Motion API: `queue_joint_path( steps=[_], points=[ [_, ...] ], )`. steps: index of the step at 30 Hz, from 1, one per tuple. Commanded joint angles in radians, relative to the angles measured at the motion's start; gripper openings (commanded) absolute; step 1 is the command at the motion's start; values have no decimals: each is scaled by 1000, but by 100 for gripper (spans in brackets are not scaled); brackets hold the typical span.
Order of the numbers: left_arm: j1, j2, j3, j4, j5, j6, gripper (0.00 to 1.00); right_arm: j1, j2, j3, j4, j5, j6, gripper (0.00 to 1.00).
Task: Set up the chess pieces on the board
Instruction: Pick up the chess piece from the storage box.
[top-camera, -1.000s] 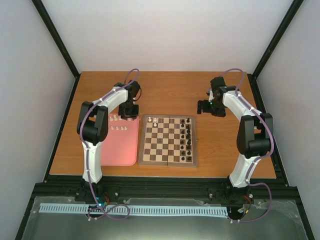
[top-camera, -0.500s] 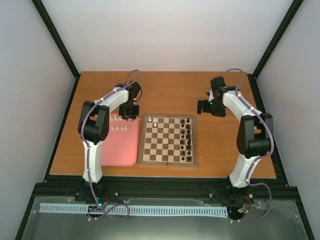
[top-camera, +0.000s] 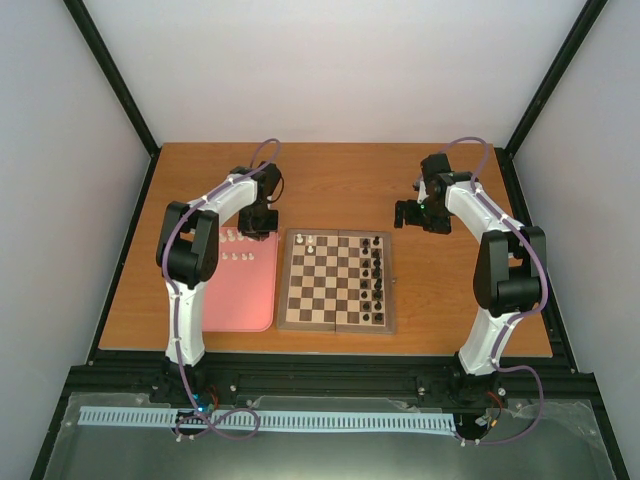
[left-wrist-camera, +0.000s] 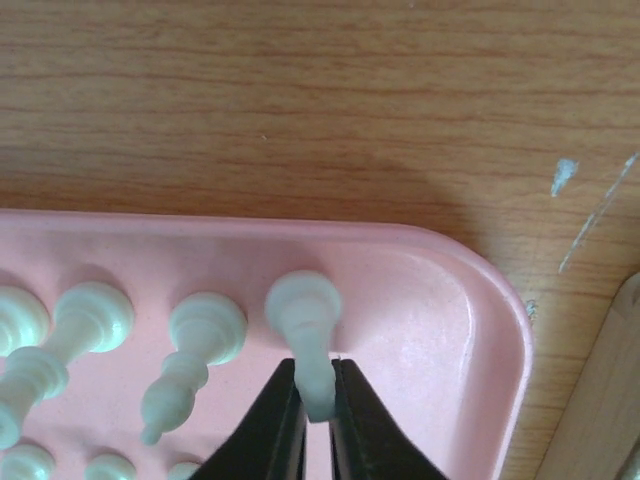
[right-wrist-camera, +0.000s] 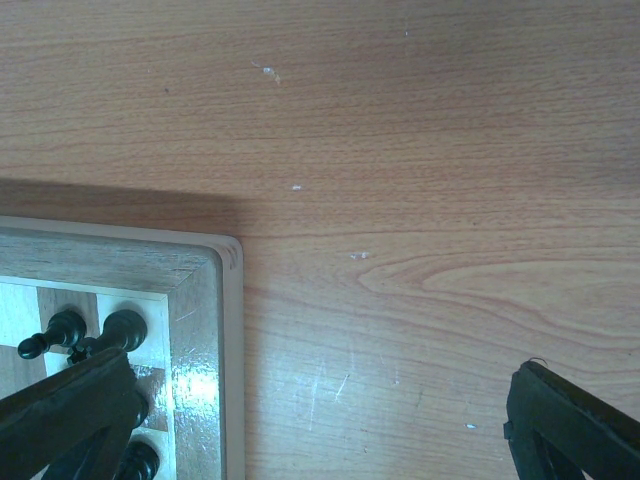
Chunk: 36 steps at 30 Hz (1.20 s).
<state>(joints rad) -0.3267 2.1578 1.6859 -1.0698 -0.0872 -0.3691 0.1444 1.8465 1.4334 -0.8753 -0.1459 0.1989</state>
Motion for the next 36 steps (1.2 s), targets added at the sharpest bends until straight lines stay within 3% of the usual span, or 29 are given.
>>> queue_joint_path(
  steps=[1,11,20,36],
  points=[
    [-2,17,37,5,-17,0,5,-9,5,15,-3,6,-9,100],
    [-2,17,43,-3,-19,2,1,-10,6,14,-2,1,-9,100],
    [-7,-82,-12,-19,36,-17,1,-9,18,18,2,-13,-7,100],
    [-83,-143,-41,-44,91,-36,1,-9,14,20,-2,-1,-10,100]
  ],
)
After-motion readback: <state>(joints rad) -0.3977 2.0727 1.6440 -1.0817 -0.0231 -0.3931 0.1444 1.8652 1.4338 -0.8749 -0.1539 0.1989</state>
